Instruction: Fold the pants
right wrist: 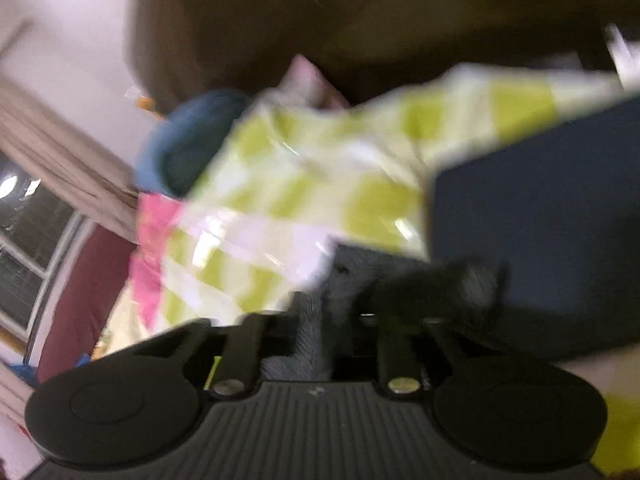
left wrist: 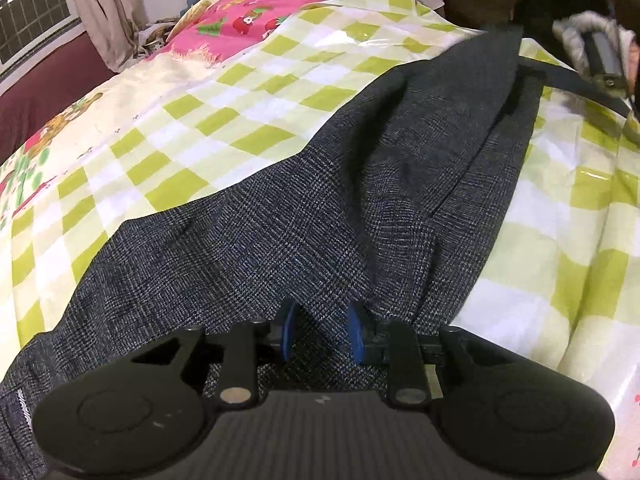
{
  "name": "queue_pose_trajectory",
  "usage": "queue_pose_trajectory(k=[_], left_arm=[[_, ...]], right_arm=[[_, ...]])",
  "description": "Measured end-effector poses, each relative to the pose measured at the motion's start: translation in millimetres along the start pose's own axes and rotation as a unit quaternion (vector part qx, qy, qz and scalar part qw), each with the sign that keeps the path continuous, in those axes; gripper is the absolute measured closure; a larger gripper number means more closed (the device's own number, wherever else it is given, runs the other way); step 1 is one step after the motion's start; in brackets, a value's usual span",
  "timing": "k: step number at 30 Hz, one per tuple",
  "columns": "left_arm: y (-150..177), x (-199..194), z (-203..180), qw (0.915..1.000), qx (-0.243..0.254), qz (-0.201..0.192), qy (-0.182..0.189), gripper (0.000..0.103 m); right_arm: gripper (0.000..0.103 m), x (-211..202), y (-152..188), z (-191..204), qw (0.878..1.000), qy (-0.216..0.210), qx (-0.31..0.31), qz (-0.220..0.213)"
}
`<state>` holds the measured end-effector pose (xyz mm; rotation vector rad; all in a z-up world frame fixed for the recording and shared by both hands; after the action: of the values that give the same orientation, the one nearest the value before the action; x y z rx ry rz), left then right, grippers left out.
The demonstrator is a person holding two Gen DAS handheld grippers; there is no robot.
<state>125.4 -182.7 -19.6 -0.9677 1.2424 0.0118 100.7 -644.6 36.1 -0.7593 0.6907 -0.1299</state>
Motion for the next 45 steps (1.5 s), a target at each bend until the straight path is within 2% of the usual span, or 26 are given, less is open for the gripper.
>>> queue_pose_trajectory(k=[2,3,6,8,9,11,17,21,23,25,28,31,33,35,39,43,45], left_arm=[[0.8,0.5,-0.1,1.0000,0.001,-0.001,0.000,0.061],[1.3,0.9,0.1,1.0000,-0.001,-0.001,0.000,0.061],[1.9,1.2,0.9,1.0000,-0.003,-0.002,0.001,0.061],[2.5,0.1,0.3,1.0000,-0.002,-0.002,-0.001,0.061],[3.0,-0.5,0.0,1.0000,-0.002,-0.002,-0.001,0.061],[3.5,-0.9,0.2,1.0000,-0.002,0.000,-0.001,0.060],[1.9,0.9,0.0,1.0000,0.000,0.001,-0.005,0.057],[2.4,1.4,0.7,1.0000,0.002,0.001,-0.004,0.057],[2.7,1.6,1.1,1.0000,0.000,0.001,-0.004,0.056],[3.2,1.0,0.7,1.0000,-0.001,0.000,-0.004,0.056],[4.3,-0.2,0.8,1.0000,-0.001,-0.001,-0.004,0.056],[3.8,-0.7,1.1,1.0000,0.000,0.001,-0.004,0.056],[3.8,-1.0,1.1,1.0000,-0.002,0.001,-0.004,0.056],[3.9,-0.4,0.9,1.0000,-0.002,0.000,-0.005,0.056],[4.6,0.2,0.5,1.0000,-0.001,-0.001,-0.006,0.056],[3.8,-0.7,0.4,1.0000,0.000,0.000,-0.007,0.055],[4.0,-0.3,0.7,1.0000,-0.002,0.000,-0.006,0.055]], right_arm=[[0.097,-28.3,4.3,12.1,0.997,-0.026,-0.046,-0.050],[0.097,-34.9,9.9,10.9,0.997,-0.028,-0.053,-0.057],[0.097,-13.7,27.2,-12.4,0.998,0.049,-0.047,-0.012],[0.097,6.4,37.6,-41.5,0.996,0.082,0.006,0.030],[0.097,9.8,41.3,-52.2,0.995,0.086,0.027,0.034],[0.098,8.9,46.6,-60.4,0.996,0.074,0.037,0.025],[0.097,5.3,41.8,-45.4,0.997,0.079,-0.009,0.015],[0.097,-5.2,31.0,-27.5,0.996,0.070,-0.059,-0.019],[0.093,3.0,33.0,-27.6,0.994,0.081,-0.070,0.008],[0.095,15.6,40.8,-35.6,0.992,0.090,-0.061,0.056],[0.094,9.7,48.3,-48.1,0.996,0.070,-0.017,0.049],[0.089,-1.3,50.9,-53.6,0.997,0.063,0.003,0.042],[0.080,-16.4,53.7,-57.0,0.997,0.069,0.007,0.024],[0.059,-32.4,58.5,-63.9,0.997,0.076,0.015,0.011],[0.060,-38.3,62.0,-72.2,0.997,0.071,0.034,0.019],[0.061,-26.8,57.9,-60.6,0.997,0.070,0.019,0.017],[0.068,-20.0,55.4,-56.4,0.997,0.075,0.015,0.017]])
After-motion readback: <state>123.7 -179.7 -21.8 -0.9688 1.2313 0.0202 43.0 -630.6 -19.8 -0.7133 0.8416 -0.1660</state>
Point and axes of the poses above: each gripper's, at about its wrist camera, not at the fingertips, and x roughly the way its jaws point, z to its left, y to its underside, the point moved 1 cm from there along x, roughly the way its jaws point, and after that the axes turned 8 degrees about y, right-handed, at the moved point
